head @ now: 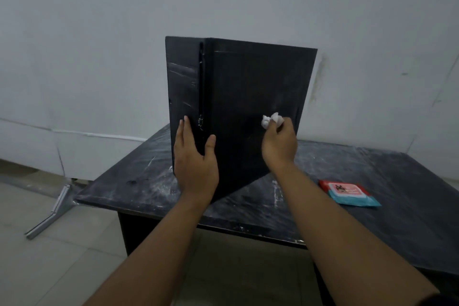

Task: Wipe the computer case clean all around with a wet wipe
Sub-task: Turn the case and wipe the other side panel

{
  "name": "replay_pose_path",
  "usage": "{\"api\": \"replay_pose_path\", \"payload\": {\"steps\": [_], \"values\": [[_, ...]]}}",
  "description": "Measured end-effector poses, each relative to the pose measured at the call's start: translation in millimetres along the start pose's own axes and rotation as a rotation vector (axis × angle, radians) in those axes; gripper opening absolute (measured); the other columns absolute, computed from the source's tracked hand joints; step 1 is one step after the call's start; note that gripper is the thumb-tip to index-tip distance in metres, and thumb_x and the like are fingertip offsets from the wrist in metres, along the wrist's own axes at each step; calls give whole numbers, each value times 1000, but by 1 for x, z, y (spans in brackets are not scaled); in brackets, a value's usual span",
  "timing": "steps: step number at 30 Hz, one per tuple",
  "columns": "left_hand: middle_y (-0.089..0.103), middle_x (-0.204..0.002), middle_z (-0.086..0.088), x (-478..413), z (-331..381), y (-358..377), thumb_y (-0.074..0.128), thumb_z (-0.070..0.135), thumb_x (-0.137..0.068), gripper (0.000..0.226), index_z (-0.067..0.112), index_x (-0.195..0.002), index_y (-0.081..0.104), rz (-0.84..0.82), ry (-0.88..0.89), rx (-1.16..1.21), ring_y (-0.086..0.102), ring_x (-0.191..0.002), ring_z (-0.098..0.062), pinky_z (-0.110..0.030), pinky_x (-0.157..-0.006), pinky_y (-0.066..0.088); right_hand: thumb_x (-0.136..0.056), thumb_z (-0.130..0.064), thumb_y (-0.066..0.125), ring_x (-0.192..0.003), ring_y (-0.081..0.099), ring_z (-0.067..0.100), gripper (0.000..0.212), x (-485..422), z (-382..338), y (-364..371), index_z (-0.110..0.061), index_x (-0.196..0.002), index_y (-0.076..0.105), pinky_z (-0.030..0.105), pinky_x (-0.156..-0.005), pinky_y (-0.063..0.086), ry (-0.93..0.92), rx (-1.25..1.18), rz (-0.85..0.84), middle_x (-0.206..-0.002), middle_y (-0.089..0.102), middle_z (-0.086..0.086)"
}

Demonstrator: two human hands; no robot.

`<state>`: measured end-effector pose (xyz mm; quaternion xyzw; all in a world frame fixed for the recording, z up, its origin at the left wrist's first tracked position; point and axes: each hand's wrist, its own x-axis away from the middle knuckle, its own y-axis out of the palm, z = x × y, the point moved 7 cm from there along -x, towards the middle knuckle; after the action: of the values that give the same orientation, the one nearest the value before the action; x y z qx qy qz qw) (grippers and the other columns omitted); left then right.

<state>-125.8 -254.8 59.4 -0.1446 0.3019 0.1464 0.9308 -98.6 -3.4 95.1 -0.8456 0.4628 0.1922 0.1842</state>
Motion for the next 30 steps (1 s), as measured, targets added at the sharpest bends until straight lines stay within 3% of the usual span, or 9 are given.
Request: {"api": "replay_pose_path", "payload": {"steps": [3,6,12,16,20,23,26,28,30], "values": [[41,-165,8,-15,-21,-7,50,53,-109,61,37,-164,30,44,-97,40,41,-151,-18,-56,-117,45,-106,-54,42,-104,66,29,45,-39,16,1,-17,-103,67,45,-93,55,9,80,28,-113,71,8],[49,-160,5,-27,-30,-10,48,52,-110,56,33,-162,38,75,-134,30,48,-145,-21,-55,-114,49,-108,-49,44,-113,62,38,42,-69,26,0,-14,-104,66,48,-98,53,39,140,40,-122,66,17],[48,-161,6,-28,-37,-7,42,54,-111,56,34,-163,35,109,-82,14,48,-147,-20,-52,-112,50,-106,-48,50,-114,61,31,34,-99,48,8,-18,-98,62,49,-102,51,88,0,-66,-128,56,13],[48,-162,5,-28,-36,-7,41,54,-111,58,31,-164,35,129,-54,-10,48,-147,-20,-47,-111,51,-100,-33,61,-103,68,21,20,-116,66,11,-18,-87,67,35,-94,53,183,-212,-141,-111,70,8],[49,-161,4,-27,-35,-8,41,53,-111,58,31,-164,36,127,-66,-3,50,-145,-23,-49,-112,50,-93,-14,67,-86,61,16,8,-115,65,2,-7,-88,68,24,-77,49,207,-318,-174,-90,62,7],[47,-162,5,-29,-34,-10,41,48,-113,55,32,-165,34,123,-103,27,48,-147,-23,-49,-116,47,-80,-19,69,-81,64,13,12,-109,62,-6,-7,-83,70,26,-79,51,214,-387,-165,-84,63,5],[49,-160,6,-32,-33,-15,40,43,-114,52,31,-164,35,98,-131,87,49,-145,-19,-45,-118,45,-87,-13,68,-88,71,10,10,-102,61,-19,-13,-79,75,24,-86,53,210,-366,-122,-86,73,-4],[49,-158,9,-35,-32,-20,40,41,-115,50,32,-164,36,58,-148,148,48,-142,-13,-37,-118,42,-92,-20,65,-98,73,11,15,-97,66,-31,-18,-85,78,30,-94,57,225,-316,-76,-97,77,-4],[49,-156,13,-36,-32,-26,39,43,-115,50,32,-164,37,1,-176,208,47,-141,-7,-33,-118,39,-90,-39,57,-105,70,20,27,-86,73,-49,-20,-94,75,49,-105,54,238,-203,24,-113,72,4]]}}
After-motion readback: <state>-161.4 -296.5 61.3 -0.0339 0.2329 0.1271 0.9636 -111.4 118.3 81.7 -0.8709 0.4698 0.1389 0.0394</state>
